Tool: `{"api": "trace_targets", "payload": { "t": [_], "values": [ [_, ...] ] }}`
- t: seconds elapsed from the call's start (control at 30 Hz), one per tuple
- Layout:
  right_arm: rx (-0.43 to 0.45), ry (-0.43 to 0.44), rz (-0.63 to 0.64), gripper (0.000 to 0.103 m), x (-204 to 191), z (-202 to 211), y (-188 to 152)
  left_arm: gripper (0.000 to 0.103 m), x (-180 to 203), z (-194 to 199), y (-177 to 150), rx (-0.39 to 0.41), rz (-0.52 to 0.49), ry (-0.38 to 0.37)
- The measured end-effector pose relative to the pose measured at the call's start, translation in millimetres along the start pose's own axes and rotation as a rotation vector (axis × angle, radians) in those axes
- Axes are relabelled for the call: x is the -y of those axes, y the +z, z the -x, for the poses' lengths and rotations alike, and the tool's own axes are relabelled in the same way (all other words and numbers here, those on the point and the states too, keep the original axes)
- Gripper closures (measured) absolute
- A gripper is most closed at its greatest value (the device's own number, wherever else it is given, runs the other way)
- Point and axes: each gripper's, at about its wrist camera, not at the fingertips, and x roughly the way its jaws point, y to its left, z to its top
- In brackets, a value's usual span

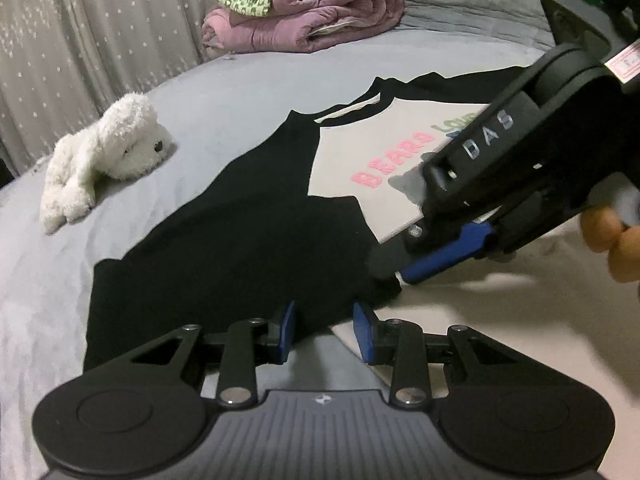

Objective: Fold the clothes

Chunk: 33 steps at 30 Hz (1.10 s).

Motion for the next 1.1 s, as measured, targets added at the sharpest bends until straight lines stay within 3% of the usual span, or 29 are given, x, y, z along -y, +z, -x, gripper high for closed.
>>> {"api": "trace_targets", "payload": {
  "t": [0.07,0.1,0.13,0.17,0.2,0.3,0.43,0.63,0.67,0.73,0.83,0.93,0.97,1.0,1.1],
  "values": [
    [-0.003,0.0,0.02,0.066,-3,-4,1,0.07,-1,0,0,-0.002,0.002,-0.006],
    [-0.005,0.0,0.03,0.07,-5,-6,1,0.07,-1,0,0,0.001,-0.003,-0.01],
    [-0.006,-0.007,0.047,0.076,-7,-8,2,0.07,-2,1,0,0.004,-0.009,-0.014],
    [-0.005,-0.024,0.075,0.092,-10,-10,1,0.07,-2,1,1,0.009,-0.014,-0.021],
    [-0.005,-0.035,0.093,0.093,-13,-10,1,0.07,-3,3,0,0.019,-0.018,-0.024],
    [0.007,-0.048,0.132,0.095,-22,-7,2,0.07,-2,9,0,0.069,-0.049,-0.031],
    [0.032,0.011,0.127,0.095,-33,5,9,0.07,-1,20,1,0.139,-0.074,-0.049],
    [0.041,0.016,0.153,0.095,-49,11,17,0.07,2,14,3,0.17,-0.098,0.032],
    [0.042,0.017,0.156,0.095,-50,12,16,0.072,2,11,4,0.167,-0.095,0.04],
    [0.043,0.016,0.161,0.095,-51,13,15,0.088,1,7,5,0.163,-0.085,0.047],
    [0.05,0.018,0.149,0.094,-46,14,15,0.096,-4,7,7,0.171,-0.062,0.044],
    [0.061,0.056,0.067,0.079,-29,17,15,0.097,-10,11,7,0.178,-0.014,0.053],
    [0.063,0.066,0.022,0.054,-19,17,15,0.097,-13,12,8,0.179,0.0,0.055],
    [0.063,0.08,-0.027,0.043,-8,17,14,0.097,-16,12,8,0.18,0.013,0.057],
    [0.046,0.143,-0.195,0.047,30,14,11,0.097,-19,13,10,0.178,0.033,0.051]
  ]
}}
